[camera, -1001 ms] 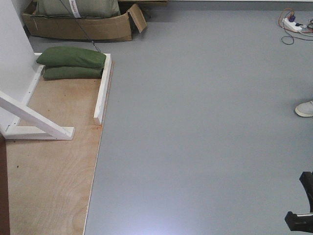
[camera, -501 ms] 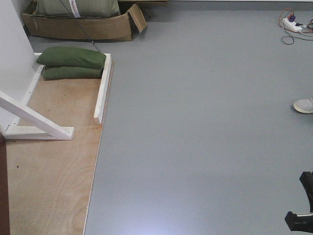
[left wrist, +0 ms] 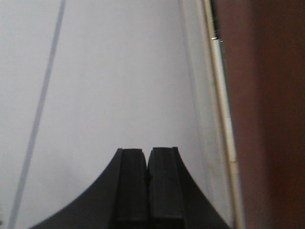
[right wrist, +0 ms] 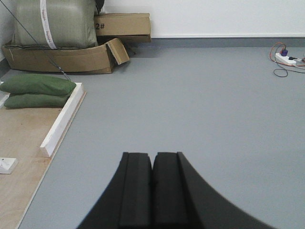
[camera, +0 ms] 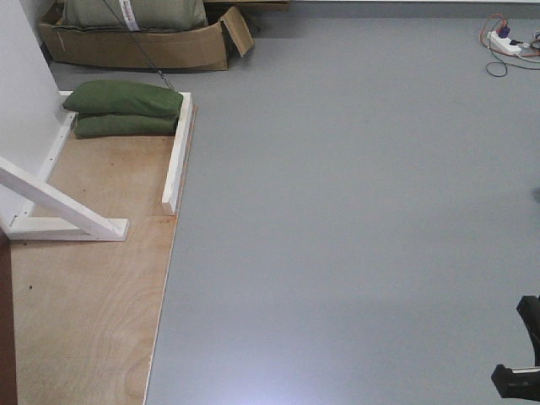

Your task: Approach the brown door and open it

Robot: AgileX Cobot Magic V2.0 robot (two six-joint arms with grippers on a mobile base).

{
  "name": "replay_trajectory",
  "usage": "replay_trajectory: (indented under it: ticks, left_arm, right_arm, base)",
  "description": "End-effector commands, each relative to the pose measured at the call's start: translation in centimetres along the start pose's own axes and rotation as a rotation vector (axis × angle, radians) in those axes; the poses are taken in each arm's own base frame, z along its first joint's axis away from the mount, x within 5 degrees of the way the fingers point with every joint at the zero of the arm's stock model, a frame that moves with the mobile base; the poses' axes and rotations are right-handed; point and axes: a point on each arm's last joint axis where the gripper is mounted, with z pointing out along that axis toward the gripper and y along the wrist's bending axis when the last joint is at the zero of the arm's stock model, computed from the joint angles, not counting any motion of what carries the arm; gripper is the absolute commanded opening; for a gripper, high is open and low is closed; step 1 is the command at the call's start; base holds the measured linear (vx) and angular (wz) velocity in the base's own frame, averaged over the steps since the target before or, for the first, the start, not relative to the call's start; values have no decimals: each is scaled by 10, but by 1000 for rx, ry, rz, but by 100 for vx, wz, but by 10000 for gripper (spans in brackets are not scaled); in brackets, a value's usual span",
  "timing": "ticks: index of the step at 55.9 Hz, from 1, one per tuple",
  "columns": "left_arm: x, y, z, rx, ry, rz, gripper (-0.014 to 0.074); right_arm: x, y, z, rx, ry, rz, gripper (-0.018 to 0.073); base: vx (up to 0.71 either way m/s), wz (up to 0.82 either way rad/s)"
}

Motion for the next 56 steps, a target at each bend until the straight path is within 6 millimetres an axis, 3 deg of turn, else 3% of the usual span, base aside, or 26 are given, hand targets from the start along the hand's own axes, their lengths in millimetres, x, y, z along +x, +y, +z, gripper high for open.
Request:
replay_trajectory:
  ticks: [1, 12, 20, 37, 56]
  left_arm:
    - [-9, -8, -4, 179, -59, -163, -6]
    - [-8, -19, -5, 375, 8, -494, -6]
    - [-7, -13, 0, 349, 9, -579, -6]
    - [-10, 13, 9, 145, -116, -469, -6]
    - [-22, 44, -23, -46, -200, -271, -6]
  right_arm:
    - [-6, -1, 0, 6, -77, -9, 0]
    - [-6, -1, 0, 6, -77, -9, 0]
    - [-6, -1, 0, 6, -77, -9, 0]
    - [-6, -1, 0, 6, -77, -9, 0]
    - [-6, -1, 0, 6, -77, -9, 0]
  base:
    - [0, 0]
    - [0, 0]
    - [0, 0]
    - [0, 0]
    - [0, 0]
